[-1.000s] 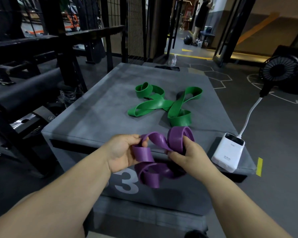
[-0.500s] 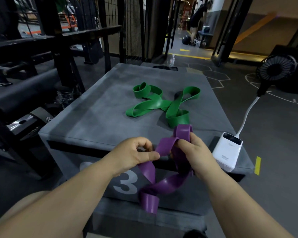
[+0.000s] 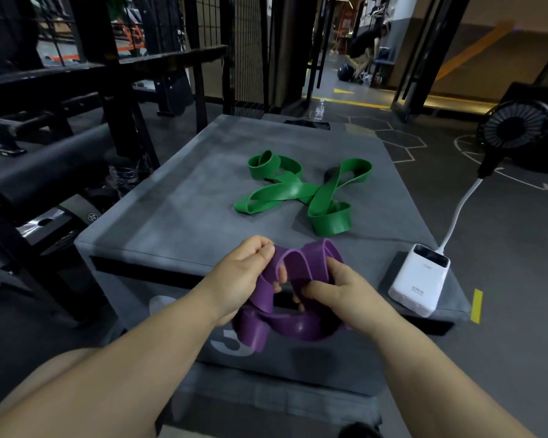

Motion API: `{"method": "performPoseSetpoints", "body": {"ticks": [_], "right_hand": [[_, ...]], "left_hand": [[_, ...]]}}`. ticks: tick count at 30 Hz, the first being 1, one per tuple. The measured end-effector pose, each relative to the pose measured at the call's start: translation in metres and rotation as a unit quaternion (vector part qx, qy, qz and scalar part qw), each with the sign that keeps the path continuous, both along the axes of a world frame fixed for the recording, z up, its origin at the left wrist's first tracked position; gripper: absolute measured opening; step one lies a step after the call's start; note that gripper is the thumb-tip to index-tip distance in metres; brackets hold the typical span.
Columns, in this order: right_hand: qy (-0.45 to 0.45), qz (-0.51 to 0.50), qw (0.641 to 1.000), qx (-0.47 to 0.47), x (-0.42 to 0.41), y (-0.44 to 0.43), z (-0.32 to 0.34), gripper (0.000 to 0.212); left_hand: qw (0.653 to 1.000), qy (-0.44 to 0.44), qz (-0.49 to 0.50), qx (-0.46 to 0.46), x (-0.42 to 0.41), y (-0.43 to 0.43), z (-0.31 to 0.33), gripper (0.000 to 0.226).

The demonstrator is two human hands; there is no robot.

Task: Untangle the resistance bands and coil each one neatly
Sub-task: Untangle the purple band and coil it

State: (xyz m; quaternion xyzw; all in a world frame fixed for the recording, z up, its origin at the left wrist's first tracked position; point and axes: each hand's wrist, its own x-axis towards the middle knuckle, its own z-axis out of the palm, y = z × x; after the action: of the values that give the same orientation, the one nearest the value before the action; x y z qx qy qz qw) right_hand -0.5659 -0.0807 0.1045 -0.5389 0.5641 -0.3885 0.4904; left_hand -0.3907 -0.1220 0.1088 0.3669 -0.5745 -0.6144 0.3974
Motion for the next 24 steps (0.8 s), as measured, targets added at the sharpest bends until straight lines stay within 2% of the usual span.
{"method": "performPoseSetpoints", "body": {"ticks": [3, 4, 6, 8, 13, 16, 18, 20, 23, 24], "right_hand": [[-0.042, 0.032, 0.998, 0.018, 0.004, 0.001, -0.003, 0.029], [-0.055, 0.04, 0.997, 0.019, 0.005, 0.001, -0.003, 0.029], [-0.081, 0.034, 0.996, 0.02, 0.007, 0.001, -0.003, 0.031], [-0.093, 0.015, 0.995, 0.025, 0.005, -0.001, -0.003, 0.034], [-0.012, 0.047, 0.998, 0.047, 0.0, -0.001, -0.004, 0.046], [0.006, 0.08, 0.995, 0.054, 0.001, 0.002, -0.001, 0.038], [0.009, 0.107, 0.993, 0.056, 0.002, 0.004, 0.0, 0.041], [0.02, 0.127, 0.99, 0.055, 0.002, 0.005, 0.001, 0.039], [0.033, 0.131, 0.99, 0.044, 0.004, 0.007, 0.002, 0.023], [0.058, 0.125, 0.99, 0.036, 0.005, 0.008, 0.002, 0.027]], "left_hand": [[0.999, -0.009, -0.019, -0.048, 0.001, 0.0, 0.002, 0.026], [0.997, -0.023, -0.035, -0.06, 0.003, -0.002, 0.001, 0.035], [0.989, -0.102, -0.059, -0.088, 0.008, -0.005, 0.0, 0.057], [0.978, -0.166, -0.046, -0.116, 0.01, -0.006, -0.003, 0.063], [0.979, -0.137, 0.053, -0.143, 0.012, -0.015, -0.007, 0.041], [0.955, -0.207, 0.056, -0.207, 0.013, -0.019, -0.006, 0.041], [0.939, -0.25, 0.056, -0.23, 0.012, -0.019, -0.007, 0.039], [0.941, -0.255, 0.05, -0.214, 0.009, -0.017, -0.009, 0.033], [0.949, -0.245, 0.038, -0.197, 0.005, -0.012, -0.009, 0.016], [0.95, -0.24, 0.037, -0.196, 0.004, -0.011, -0.01, 0.014]]}}
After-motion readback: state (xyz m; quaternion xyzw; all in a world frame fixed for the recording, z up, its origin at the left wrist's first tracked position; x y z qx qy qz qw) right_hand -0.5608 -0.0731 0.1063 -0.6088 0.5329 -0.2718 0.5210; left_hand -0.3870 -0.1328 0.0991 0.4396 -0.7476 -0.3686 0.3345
